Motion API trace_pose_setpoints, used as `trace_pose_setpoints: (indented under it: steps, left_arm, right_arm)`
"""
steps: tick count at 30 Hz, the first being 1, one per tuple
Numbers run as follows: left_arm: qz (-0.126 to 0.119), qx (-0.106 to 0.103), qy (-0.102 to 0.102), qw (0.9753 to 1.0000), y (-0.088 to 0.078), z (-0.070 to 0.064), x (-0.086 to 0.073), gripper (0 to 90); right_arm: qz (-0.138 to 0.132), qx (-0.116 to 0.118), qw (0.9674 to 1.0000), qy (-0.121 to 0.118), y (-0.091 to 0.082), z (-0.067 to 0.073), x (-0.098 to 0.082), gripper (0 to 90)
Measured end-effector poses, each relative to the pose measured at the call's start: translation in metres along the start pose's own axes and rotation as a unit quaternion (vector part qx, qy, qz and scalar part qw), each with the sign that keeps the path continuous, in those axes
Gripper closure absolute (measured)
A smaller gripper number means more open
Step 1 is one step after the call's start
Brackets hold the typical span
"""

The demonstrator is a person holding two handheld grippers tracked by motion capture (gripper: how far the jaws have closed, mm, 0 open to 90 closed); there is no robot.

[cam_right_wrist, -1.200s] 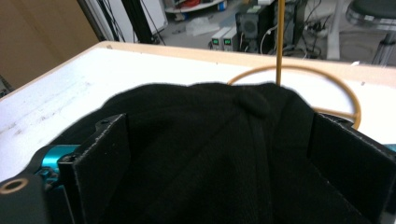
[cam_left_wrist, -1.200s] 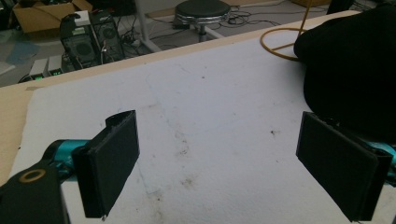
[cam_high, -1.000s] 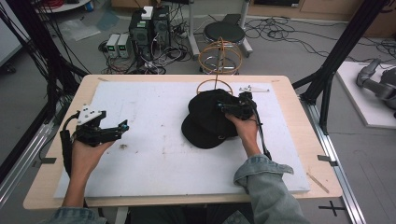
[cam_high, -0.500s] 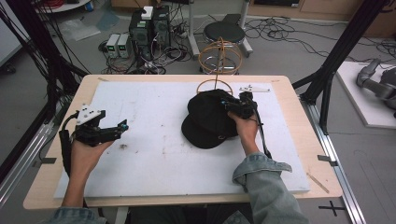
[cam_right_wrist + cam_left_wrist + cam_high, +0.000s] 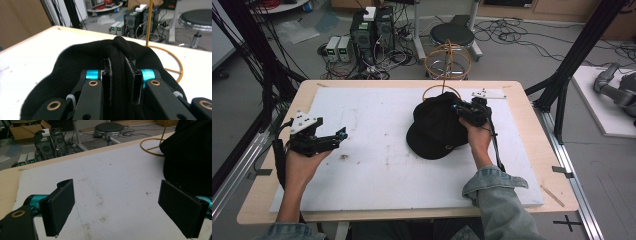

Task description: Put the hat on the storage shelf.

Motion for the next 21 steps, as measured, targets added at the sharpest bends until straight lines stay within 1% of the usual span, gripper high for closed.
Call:
trace_pose_setpoints:
  steps: [1,3,4,5,7,13,18,19,21]
  left_arm:
    - [-0.001,-0.001,0.001,1.0000,0.000,0.000,0.000,14.2]
    - [-0.003,-0.002,0.001,1.0000,-0.001,0.000,0.001,14.3]
    - [-0.003,-0.001,0.001,1.0000,-0.001,-0.001,0.001,14.3]
    - [-0.004,-0.001,0.001,1.0000,-0.001,-0.001,0.001,14.3]
    - [-0.004,-0.001,0.002,1.0000,-0.002,-0.001,0.002,14.3]
    - [-0.006,-0.002,0.002,1.0000,-0.002,-0.001,0.002,14.3]
    - [-0.007,-0.001,0.003,1.0000,-0.004,-0.001,0.003,14.3]
    - [-0.007,0.000,0.003,1.0000,-0.004,-0.001,0.003,14.3]
    - [-0.007,0.000,0.003,1.0000,-0.005,0.000,0.003,14.3]
  right_arm:
    - [-0.005,0.000,1.0000,-0.003,-0.003,0.000,0.002,79.3]
    - [-0.014,0.001,0.9999,0.000,-0.010,0.003,0.006,79.4]
    - [-0.022,0.003,0.9997,-0.004,-0.016,0.005,0.009,79.4]
    - [-0.022,0.003,0.9997,-0.004,-0.016,0.005,0.009,79.4]
    - [-0.028,0.004,0.9996,-0.007,-0.023,0.009,0.012,79.4]
    - [-0.053,0.008,0.9982,-0.026,-0.046,0.019,0.022,79.5]
    - [-0.062,0.014,0.9974,-0.035,-0.060,0.026,0.030,79.7]
    - [-0.067,0.014,0.9968,-0.042,-0.066,0.030,0.032,79.7]
    - [-0.067,0.016,0.9968,-0.041,-0.068,0.031,0.032,79.7]
Point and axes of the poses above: each handheld gripper's, and its own axes: y roughly forward along the jaws, x roughly out of its top, z roughly to its left, the point moved 2 cm from there along y, roughly forward along the jaws, and after that the axes turned 13 degrees about -x, right-handed, at the moved point
